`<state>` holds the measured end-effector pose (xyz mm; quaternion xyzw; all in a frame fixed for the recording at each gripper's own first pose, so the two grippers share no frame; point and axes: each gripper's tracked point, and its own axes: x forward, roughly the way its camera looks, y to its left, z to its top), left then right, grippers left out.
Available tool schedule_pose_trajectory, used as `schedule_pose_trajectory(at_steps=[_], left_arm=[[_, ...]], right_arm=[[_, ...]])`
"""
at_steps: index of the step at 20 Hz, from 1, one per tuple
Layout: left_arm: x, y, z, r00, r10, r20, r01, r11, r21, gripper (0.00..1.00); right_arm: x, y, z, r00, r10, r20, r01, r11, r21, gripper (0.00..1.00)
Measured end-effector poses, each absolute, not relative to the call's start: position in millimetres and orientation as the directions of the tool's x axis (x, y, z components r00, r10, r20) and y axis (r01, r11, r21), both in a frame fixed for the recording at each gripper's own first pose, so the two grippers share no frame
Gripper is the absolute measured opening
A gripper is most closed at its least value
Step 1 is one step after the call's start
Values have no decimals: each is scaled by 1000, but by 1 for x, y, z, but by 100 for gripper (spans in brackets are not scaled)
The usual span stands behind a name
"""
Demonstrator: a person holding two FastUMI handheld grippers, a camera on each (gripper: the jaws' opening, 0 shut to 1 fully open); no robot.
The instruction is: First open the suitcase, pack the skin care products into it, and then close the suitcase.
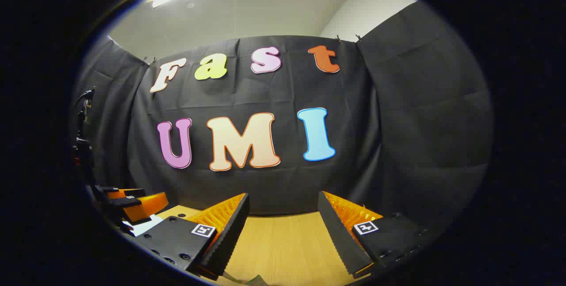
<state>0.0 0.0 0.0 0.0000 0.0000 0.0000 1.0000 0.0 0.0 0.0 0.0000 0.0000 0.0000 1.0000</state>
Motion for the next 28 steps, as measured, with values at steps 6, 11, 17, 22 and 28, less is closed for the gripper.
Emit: schedule_pose_trajectory(at_steps=[6, 11, 17, 22, 28], left_arm=[[-8, -5, 9, 1000, 18, 25, -18, 1000, -1, 97], [-8, 3, 10, 999, 41, 31, -41, 999, 12, 97], [-4, 9, -4, 998, 56, -10, -56, 998, 18, 97], [5, 5, -50, 993, 15, -118, -8, 998, 56, 96], [-15, 63, -188, 833, 148, -534, -169, 986, 9, 92]], right_arm=[[2, -5, -5, 1000, -7, -5, 7, 1000, 14, 97], [6, -3, -14, 1000, 0, -21, 0, 1000, 2, 97], [16, -5, -34, 998, 15, -55, -16, 1000, -12, 97], [20, -9, -37, 998, 39, -56, -40, 999, -19, 97], [30, -20, -98, 980, 96, -172, -93, 995, 25, 97]])
